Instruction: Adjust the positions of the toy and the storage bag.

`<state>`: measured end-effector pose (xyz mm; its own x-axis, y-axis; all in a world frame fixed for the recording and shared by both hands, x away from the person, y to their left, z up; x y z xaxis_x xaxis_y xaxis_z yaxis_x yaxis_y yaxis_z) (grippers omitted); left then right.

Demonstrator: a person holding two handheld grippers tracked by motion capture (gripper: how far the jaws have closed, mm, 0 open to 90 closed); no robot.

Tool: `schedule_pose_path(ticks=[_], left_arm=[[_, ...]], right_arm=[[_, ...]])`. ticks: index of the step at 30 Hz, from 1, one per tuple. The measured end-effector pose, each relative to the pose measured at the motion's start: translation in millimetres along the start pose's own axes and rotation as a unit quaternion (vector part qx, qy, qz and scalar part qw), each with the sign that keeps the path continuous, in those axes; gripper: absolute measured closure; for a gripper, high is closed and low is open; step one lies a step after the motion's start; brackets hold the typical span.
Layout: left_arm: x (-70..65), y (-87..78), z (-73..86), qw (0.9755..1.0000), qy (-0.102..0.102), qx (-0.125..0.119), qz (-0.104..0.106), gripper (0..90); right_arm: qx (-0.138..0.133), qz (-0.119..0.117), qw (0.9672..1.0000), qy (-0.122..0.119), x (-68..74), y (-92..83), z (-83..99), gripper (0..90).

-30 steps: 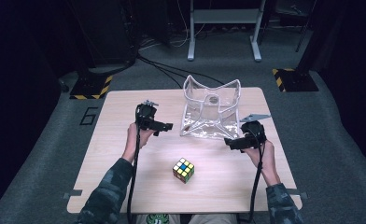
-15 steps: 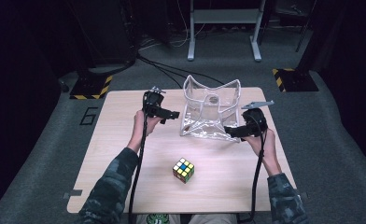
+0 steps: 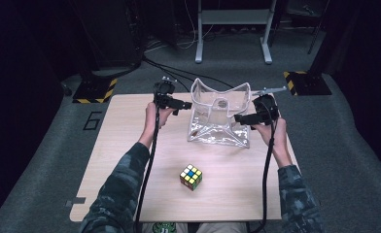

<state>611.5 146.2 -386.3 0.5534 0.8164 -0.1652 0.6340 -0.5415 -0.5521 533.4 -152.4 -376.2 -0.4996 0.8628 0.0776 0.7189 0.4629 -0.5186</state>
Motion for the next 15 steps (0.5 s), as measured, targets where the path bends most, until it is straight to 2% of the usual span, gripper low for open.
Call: schedule_pose_path(ticks=[4, 8, 10, 12, 14, 15], left_arm=[[1.2, 2.9, -10.7, 0.9999, -0.013, -0.01, 0.003, 2.3], [0.6, 5.4, -17.0, 0.9997, -0.018, -0.014, 0.005, 2.3], [-1.1, 12.4, -22.1, 0.9997, -0.022, -0.012, -0.001, 4.4], [-2.8, 14.9, -23.8, 0.9997, -0.023, -0.011, 0.0, 7.9], [-5.8, 17.3, -25.8, 0.9998, -0.015, -0.01, -0.002, 10.3], [-9.0, 20.4, -26.9, 0.9999, -0.005, -0.01, -0.012, 11.7]], right_arm=[[0.006, 0.004, 1.0, 0.007, -4.1, 6.9, -8.5, 4.0], [0.007, 0.007, 0.9999, 0.01, -5.6, 10.5, -11.7, 4.5], [0.005, 0.011, 0.9998, 0.016, -8.1, 15.2, -14.6, 6.0], [0.005, 0.012, 0.9997, 0.02, -10.1, 18.9, -16.3, 8.6], [0.008, 0.012, 0.9996, 0.025, -11.2, 22.2, -17.2, 10.9], [0.009, 0.015, 0.9996, 0.022, -11.9, 24.5, -17.4, 12.6]])
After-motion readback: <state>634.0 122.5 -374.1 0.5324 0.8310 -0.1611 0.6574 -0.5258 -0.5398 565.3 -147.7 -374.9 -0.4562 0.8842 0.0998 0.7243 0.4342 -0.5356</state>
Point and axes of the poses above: each handheld gripper's, and its own axes: y roughly forward along the jaws, z roughly out of its underside, x roughly to its left, the point moved 4 cm from there along y, roughly forward along the jaws, and after that the axes turned 8 degrees about -x, right-handed, at the moved point
